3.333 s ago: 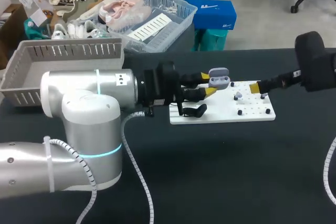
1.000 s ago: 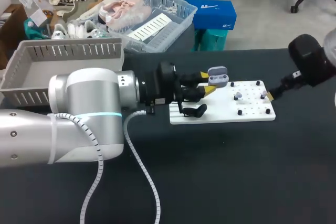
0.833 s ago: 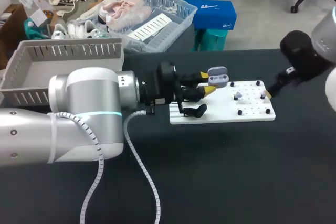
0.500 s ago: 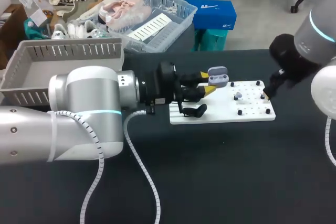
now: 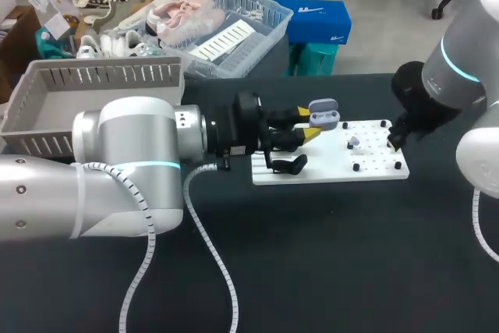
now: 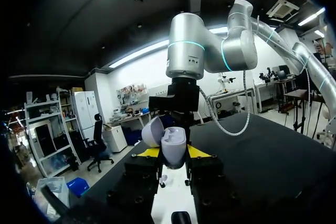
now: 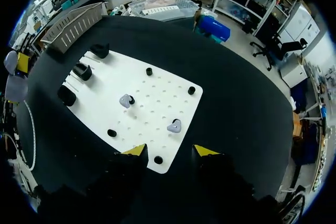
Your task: Pick up each earbud case from the left stands, insert the matching earbuds, close the lid, and place the case in the box.
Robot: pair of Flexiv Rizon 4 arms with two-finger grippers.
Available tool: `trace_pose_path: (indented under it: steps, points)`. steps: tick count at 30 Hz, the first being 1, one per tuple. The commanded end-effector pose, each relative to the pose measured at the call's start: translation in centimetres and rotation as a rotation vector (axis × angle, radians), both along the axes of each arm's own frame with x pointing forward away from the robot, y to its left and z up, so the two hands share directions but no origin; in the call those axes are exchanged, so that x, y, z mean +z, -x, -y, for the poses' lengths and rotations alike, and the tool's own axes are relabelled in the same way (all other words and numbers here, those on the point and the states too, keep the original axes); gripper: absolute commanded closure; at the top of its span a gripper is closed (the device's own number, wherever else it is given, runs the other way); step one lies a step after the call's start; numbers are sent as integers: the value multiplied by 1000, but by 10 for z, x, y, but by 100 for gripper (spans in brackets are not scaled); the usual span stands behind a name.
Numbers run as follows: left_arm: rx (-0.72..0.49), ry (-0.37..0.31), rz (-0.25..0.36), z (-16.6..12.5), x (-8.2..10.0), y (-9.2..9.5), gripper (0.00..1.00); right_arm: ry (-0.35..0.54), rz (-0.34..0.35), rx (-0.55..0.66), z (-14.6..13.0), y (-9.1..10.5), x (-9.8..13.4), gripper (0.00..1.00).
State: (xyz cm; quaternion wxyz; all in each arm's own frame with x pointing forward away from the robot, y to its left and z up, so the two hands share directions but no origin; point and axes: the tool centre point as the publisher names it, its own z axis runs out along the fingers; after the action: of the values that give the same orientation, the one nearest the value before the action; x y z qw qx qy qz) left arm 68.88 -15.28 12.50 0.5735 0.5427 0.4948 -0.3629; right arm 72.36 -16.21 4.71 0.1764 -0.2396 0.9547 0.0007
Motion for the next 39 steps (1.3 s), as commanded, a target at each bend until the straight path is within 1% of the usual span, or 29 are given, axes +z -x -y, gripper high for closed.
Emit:
trace_pose_path:
  steps: [1, 2, 3, 4, 11, 12, 15, 16, 25, 30, 32, 39]
  points:
    - [7, 4, 3, 1, -1, 1, 100, 23, 10, -10, -5, -4, -5, 47]
    - [7, 4, 3, 1, -1, 1, 100, 26, 9, -9, -6, -4, -6, 47]
    - [7, 4, 3, 1, -1, 1, 100, 35, 5, -9, -6, -5, -6, 50]
    - [7, 4, 3, 1, -1, 1, 100, 30, 7, -9, -6, -5, -6, 51]
    - [7, 4, 3, 1, -1, 1, 100, 33, 1, -6, -5, -8, -10, 52]
    - [7, 4, 3, 1, -1, 1, 100, 45, -5, -5, -5, -8, -10, 52]
    - [7, 4, 3, 1, -1, 1, 100, 45, -10, 9, -5, -10, -13, 53]
    - [7, 4, 3, 1, -1, 1, 100, 59, -19, 11, -5, -11, -14, 52]
    - [7, 4, 3, 1, -1, 1, 100, 62, -35, 11, -2, -16, -18, 53]
    - [7, 4, 3, 1, -1, 1, 100, 60, -39, 8, -4, -20, -20, 56]
    - [7, 4, 3, 1, -1, 1, 100, 61, -40, 7, -5, -22, -21, 58]
    - [7, 4, 3, 1, -1, 1, 100, 59, -37, -3, -8, -28, -22, 60]
